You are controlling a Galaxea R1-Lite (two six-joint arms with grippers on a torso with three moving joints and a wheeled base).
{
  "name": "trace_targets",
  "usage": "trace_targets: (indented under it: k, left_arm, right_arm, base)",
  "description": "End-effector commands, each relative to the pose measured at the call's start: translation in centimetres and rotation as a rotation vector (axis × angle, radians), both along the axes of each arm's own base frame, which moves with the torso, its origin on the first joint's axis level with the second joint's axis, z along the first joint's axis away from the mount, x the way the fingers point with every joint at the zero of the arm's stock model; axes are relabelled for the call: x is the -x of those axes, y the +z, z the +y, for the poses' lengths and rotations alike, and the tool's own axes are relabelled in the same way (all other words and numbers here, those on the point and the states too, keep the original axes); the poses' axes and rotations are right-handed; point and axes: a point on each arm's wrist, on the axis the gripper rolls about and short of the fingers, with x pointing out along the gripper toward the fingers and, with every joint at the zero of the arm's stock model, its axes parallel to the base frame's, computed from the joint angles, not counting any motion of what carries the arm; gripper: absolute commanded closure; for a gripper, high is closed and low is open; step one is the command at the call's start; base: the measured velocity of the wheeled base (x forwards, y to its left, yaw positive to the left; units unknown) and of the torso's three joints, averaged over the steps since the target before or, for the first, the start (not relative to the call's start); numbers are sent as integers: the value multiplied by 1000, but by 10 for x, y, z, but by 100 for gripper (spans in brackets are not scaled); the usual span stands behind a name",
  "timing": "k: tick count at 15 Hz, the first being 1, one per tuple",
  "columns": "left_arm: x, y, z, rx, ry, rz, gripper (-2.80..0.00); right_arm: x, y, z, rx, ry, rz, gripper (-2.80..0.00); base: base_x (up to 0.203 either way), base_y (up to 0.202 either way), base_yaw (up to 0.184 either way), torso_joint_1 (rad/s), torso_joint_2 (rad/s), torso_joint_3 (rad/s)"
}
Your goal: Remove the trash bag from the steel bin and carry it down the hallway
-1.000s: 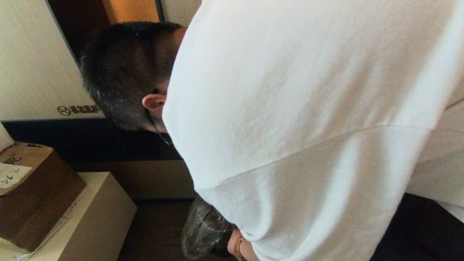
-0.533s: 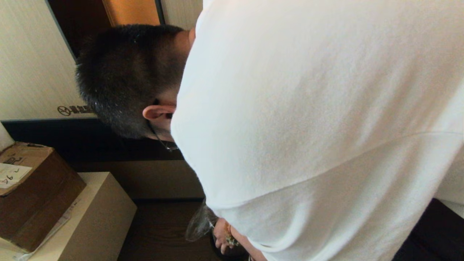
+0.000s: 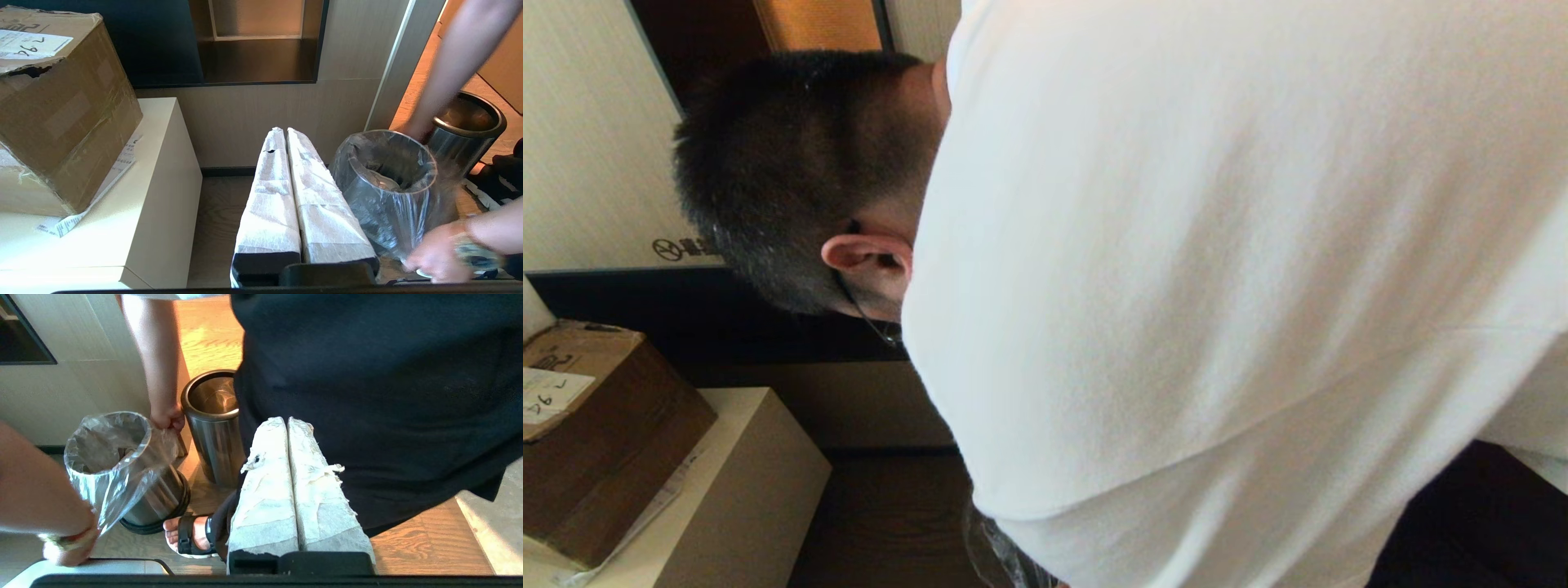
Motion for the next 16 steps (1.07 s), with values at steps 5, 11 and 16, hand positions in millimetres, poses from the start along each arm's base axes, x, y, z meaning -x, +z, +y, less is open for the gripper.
trace_targets:
  k: [5, 11, 16]
  left_arm:
    - [-1, -3, 0, 0, 1, 11, 0]
    - [-1, -3, 0, 0, 1, 10, 0]
    - [-1, -3, 0, 1, 1, 10, 0]
  right_arm:
    - [0, 0, 0, 0, 0, 1, 0]
    - [0, 0, 0, 2, 0, 1, 0]
    - [0, 0, 0, 0, 0, 2, 0]
  base:
    - [0, 0, 0, 0, 0, 0]
    - [0, 0, 0, 0, 0, 0]
    - [0, 0, 0, 0, 0, 0]
